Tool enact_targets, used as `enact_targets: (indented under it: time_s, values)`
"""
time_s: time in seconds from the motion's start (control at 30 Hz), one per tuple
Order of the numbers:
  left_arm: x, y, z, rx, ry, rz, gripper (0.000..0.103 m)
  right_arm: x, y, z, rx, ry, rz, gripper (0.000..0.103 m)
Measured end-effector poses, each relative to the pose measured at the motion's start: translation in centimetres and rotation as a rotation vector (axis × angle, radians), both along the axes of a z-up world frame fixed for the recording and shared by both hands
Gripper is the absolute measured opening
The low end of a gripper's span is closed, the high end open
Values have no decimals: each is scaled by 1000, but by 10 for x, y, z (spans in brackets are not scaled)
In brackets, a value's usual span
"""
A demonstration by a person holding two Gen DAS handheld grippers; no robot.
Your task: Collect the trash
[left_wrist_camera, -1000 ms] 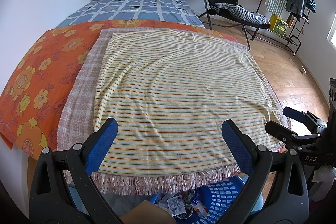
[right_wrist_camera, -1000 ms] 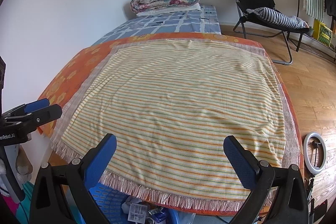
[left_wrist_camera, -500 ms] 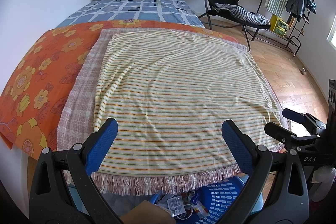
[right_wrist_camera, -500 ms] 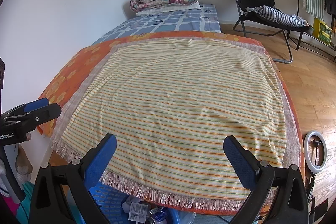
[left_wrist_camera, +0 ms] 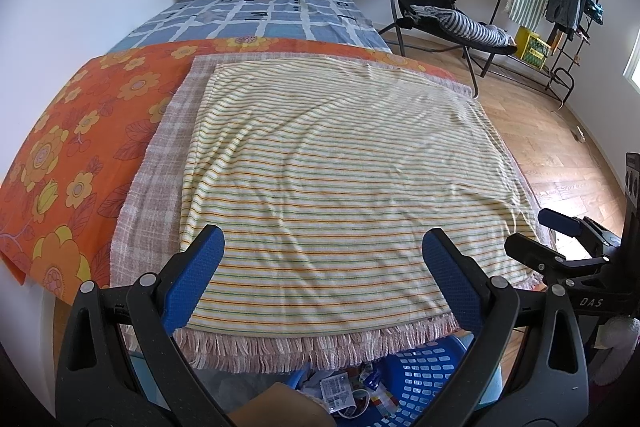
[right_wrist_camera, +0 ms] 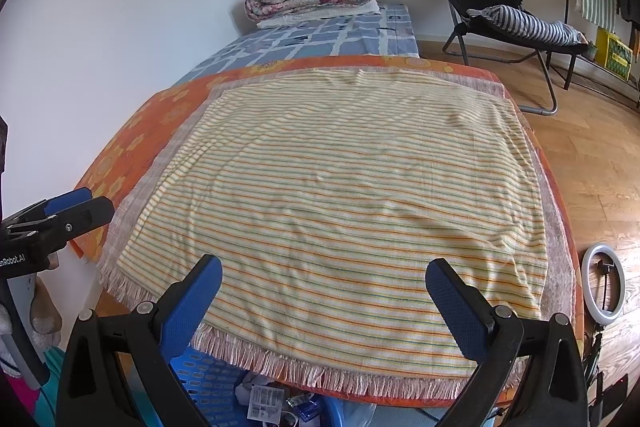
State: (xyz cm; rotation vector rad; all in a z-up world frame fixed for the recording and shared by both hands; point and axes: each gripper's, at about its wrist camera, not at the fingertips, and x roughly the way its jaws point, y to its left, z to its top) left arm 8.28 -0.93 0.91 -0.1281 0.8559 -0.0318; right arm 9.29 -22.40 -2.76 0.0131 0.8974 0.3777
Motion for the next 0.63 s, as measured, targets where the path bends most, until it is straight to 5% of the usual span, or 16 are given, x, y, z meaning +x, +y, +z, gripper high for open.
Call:
enact_targets:
  time_s: [0.63]
  values:
    - [0, 5, -3, 42, -8, 9, 101, 1, -2, -4, 23, 32, -18, 103]
